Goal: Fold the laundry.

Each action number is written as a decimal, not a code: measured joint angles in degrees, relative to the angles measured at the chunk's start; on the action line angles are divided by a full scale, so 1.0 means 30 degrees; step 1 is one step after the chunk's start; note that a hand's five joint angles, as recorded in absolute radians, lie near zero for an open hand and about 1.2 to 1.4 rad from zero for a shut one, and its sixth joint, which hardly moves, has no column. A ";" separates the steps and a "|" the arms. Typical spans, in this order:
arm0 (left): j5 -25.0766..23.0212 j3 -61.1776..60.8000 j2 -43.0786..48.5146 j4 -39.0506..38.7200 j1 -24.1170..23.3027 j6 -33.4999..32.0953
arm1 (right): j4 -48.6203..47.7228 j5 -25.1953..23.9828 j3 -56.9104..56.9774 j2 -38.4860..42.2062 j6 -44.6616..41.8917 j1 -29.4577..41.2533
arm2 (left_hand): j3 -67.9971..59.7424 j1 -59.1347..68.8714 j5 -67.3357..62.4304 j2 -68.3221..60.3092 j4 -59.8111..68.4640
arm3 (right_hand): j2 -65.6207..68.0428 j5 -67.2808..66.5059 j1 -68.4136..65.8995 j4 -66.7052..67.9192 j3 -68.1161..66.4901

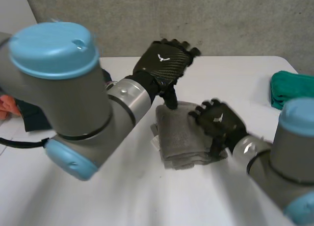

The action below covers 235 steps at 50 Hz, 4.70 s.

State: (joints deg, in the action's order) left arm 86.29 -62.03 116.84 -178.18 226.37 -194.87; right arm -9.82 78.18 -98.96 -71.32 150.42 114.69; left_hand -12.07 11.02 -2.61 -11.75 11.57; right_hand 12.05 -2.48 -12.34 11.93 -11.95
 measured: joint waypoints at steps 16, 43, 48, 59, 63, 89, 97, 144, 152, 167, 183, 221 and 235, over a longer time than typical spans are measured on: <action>-0.8458 -0.1685 -0.1632 0.1177 0.0918 0.3045 | -0.7558 0.0466 -0.3729 0.2603 0.0020 0.1344 | 0.0000 0.0000 -0.0002 0.0000 0.0000 | 0.0000 -0.0002 0.0000 0.0000 0.0000; -0.7936 -0.1409 -0.2124 0.0877 0.1260 0.3039 | -0.9687 0.1445 0.2638 0.4714 0.0830 0.0423 | 0.0000 0.0000 -0.0002 0.0000 0.0000 | 1.7467 -1.6297 -1.4998 1.8818 -1.7559; -0.7590 -0.0886 -0.2576 0.0628 0.1392 0.3074 | -0.8603 0.1442 0.5986 0.4605 0.1296 -0.1399 | 0.0000 0.0000 -0.0002 0.0002 0.0000 | 1.7466 -1.6552 -1.5000 1.8831 -1.7664; -0.6962 -0.0617 -0.3114 -0.0382 0.1391 0.3833 | -0.4900 -0.0745 1.4480 0.6808 0.3805 -0.7847 | 0.0000 0.0000 0.0000 0.0002 0.0000 | 1.7467 -1.6746 -1.5000 1.8888 -1.7751; -0.6978 -0.0761 -0.3022 -0.0479 0.1396 0.4056 | -0.4178 -0.1940 1.6775 0.8906 0.4023 -0.9655 | 0.0000 0.0000 -0.0002 0.0002 0.0000 | 1.7467 -1.6747 -1.5000 1.8891 -1.7751; -0.6991 -0.0988 -0.1748 -0.0492 0.1329 0.4069 | -0.1454 -0.7661 2.1502 1.5595 0.3522 -1.5613 | 0.0000 0.0000 -0.0002 0.0002 0.0000 | 0.0009 0.0006 -0.0211 -0.0005 -0.0011; -0.6950 -0.1135 -0.1978 -0.0453 0.1157 0.4097 | 0.2511 -0.6436 1.8195 1.0536 0.3262 -1.6950 | 0.0000 0.0000 0.0000 0.0002 0.0000 | 0.0009 0.0006 -0.0211 -0.0005 -0.0011; -0.0282 0.0221 0.4744 -0.4082 1.2879 -0.6845 | 0.0229 -0.3234 0.3528 0.1589 -0.1873 -0.2933 | 0.0000 0.0000 0.0027 0.0002 0.0000 | 0.0008 0.0006 -0.0218 -0.0005 -0.0011; -0.1795 0.2334 0.9468 -0.7102 1.3404 -0.6620 | -0.0257 -0.3078 0.1264 0.1641 -0.2535 -0.3266 | -0.7393 0.8873 -0.7077 -0.7910 0.7610 | 0.0008 0.0009 -0.0218 -0.0005 -0.0009; 0.1134 -0.1196 0.1113 -0.9412 0.9617 -0.2371 | -0.1160 -0.3030 0.0427 0.1080 -0.2485 -0.4411 | -1.8065 1.7959 -1.7187 -1.8900 1.8793 | 0.0008 0.0008 -0.0218 -0.0005 -0.0011; 0.0793 -0.6102 -0.0330 -0.4558 0.0936 0.2803 | -0.1101 -0.1414 0.0395 -0.0188 -0.2173 -0.4501 | -1.1695 1.0097 -1.0778 -1.1950 1.2217 | 0.0008 0.0011 -0.0218 -0.0005 -0.0009; 0.0663 -0.5317 0.2770 -0.1351 0.7245 -0.3945 | 0.0131 -0.0252 -0.2903 -0.1225 0.3213 -0.1325 | -0.0992 0.1115 -0.0565 -0.1090 0.1027 | 0.0008 0.0006 -0.0218 -0.0005 -0.0015; 0.1301 -0.5163 0.4322 -0.1398 0.7114 -0.4123 | -0.3275 0.1638 -0.2604 0.1156 0.0748 -0.1042 | -1.8302 1.8584 -1.7972 -1.8496 1.8621 | 1.8242 -1.8073 -1.7098 1.8777 -1.8476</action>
State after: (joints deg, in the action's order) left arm 90.19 -77.52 129.80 -182.37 247.71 -207.23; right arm -19.65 83.09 -106.77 -67.85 152.66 111.56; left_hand -66.97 66.78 -56.53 -67.24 67.43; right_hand 66.78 -56.70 -63.63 68.25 -67.38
